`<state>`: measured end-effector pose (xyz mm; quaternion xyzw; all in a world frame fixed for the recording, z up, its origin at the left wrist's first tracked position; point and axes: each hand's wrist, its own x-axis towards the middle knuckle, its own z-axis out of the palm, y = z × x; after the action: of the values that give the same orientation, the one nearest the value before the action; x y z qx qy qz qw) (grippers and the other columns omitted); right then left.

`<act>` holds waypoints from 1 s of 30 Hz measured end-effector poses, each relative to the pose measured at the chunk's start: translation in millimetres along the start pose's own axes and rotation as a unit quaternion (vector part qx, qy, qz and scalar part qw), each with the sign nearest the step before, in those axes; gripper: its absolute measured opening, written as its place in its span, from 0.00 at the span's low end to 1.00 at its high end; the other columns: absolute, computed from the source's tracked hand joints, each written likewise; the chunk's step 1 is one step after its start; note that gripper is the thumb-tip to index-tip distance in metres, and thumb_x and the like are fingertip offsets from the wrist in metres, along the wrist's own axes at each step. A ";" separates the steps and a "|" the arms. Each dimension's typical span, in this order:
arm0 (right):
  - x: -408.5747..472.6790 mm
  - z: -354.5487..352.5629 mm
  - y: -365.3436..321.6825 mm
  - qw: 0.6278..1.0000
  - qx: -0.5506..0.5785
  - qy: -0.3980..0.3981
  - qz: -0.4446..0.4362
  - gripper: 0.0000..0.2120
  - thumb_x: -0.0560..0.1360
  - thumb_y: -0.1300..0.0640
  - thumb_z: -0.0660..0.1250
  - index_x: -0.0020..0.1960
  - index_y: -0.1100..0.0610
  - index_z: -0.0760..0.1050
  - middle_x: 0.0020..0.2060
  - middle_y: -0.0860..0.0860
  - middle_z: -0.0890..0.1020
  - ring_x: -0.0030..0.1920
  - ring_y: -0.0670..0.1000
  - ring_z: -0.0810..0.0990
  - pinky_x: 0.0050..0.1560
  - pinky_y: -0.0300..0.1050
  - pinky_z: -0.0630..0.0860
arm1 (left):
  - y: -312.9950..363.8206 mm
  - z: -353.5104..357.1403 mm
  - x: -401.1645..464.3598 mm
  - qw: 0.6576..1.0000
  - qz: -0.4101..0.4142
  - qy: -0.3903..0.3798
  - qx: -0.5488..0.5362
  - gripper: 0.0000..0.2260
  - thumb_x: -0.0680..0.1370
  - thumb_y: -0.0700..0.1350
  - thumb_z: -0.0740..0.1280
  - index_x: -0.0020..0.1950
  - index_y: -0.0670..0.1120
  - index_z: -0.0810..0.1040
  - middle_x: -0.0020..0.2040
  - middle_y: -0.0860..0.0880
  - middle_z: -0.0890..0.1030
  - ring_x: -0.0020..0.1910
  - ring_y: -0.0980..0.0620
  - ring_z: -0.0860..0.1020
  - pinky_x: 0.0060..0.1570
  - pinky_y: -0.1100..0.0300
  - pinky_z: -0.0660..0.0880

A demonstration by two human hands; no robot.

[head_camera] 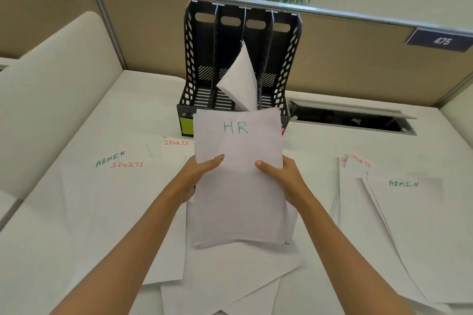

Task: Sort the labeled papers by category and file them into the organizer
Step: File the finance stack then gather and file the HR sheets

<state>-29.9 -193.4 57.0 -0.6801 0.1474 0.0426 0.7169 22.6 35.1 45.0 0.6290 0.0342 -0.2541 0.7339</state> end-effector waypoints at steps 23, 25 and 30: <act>2.6 0.1 -103.6 0.897 -0.349 0.144 -0.229 0.06 0.73 0.56 0.70 0.39 0.57 0.82 0.32 0.50 0.82 0.28 0.43 0.75 0.31 0.29 0.68 | 51.3 -35.1 22.5 0.991 0.083 -0.023 0.105 0.11 0.76 0.50 0.70 0.57 0.53 0.79 0.52 0.54 0.85 0.52 0.52 0.83 0.50 0.57 0.80; 6.2 2.3 -125.4 0.893 -0.381 0.121 -0.205 0.09 0.73 0.55 0.70 0.37 0.58 0.81 0.27 0.49 0.80 0.25 0.42 0.73 0.29 0.32 0.69 | 68.9 -40.3 30.2 0.988 0.088 -0.034 0.119 0.08 0.76 0.49 0.70 0.55 0.54 0.79 0.50 0.55 0.85 0.49 0.54 0.84 0.46 0.60 0.80; 20.8 29.7 -181.7 0.908 -0.353 0.106 -0.201 0.08 0.73 0.58 0.70 0.35 0.57 0.79 0.19 0.45 0.78 0.19 0.41 0.74 0.22 0.30 0.70 | 114.9 -58.9 50.1 0.978 0.119 -0.075 0.153 0.05 0.77 0.49 0.69 0.53 0.54 0.80 0.46 0.60 0.86 0.45 0.60 0.84 0.38 0.68 0.78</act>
<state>42.0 -179.9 227.3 -0.9045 0.0580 -0.1249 0.4037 129.8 83.1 118.4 0.7125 -0.1347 -0.2137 0.6546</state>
